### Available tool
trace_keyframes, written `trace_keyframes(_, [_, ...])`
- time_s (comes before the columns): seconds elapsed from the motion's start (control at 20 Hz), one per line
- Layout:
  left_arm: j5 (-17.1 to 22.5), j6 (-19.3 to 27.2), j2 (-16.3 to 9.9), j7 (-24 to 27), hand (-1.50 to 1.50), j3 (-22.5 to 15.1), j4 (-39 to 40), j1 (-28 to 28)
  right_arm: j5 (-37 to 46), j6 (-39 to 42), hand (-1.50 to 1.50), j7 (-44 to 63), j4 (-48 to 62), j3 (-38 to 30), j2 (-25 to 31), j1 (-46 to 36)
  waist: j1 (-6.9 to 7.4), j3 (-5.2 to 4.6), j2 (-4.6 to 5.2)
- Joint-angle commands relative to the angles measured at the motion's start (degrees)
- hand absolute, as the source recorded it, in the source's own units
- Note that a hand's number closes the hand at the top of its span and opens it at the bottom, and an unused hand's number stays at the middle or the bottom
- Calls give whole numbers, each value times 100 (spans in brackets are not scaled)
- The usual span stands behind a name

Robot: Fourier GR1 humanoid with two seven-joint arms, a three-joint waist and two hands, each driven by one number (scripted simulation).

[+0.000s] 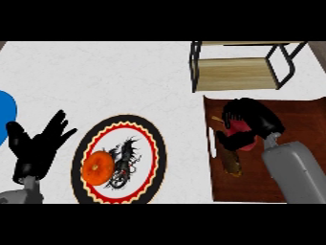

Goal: Pick the pear from the tray and place it in the tiered shelf

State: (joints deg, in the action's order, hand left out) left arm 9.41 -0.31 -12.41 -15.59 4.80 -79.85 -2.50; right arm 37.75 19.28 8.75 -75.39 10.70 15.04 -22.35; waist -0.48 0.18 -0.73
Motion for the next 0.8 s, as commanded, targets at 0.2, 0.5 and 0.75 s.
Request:
trace_keyframes(0.2, [-108, 136, 189, -30, 0, -67, 251, 163, 45, -65, 150, 2049, -2626, 286, -1131, -239, -119, -33, -2])
trace_keyframes(0.5, [-40, 55, 34, -213, 0, 53, 354, -103, 304, 263, 150, 3578, -3923, -210, -1131, -1102, -71, -28, 38])
trace_keyframes(0.75, [-281, 231, 322, -186, 0, -238, 266, -64, -290, 1147, 150, 4634, -4253, -1111, -904, -2226, -7, -25, 51])
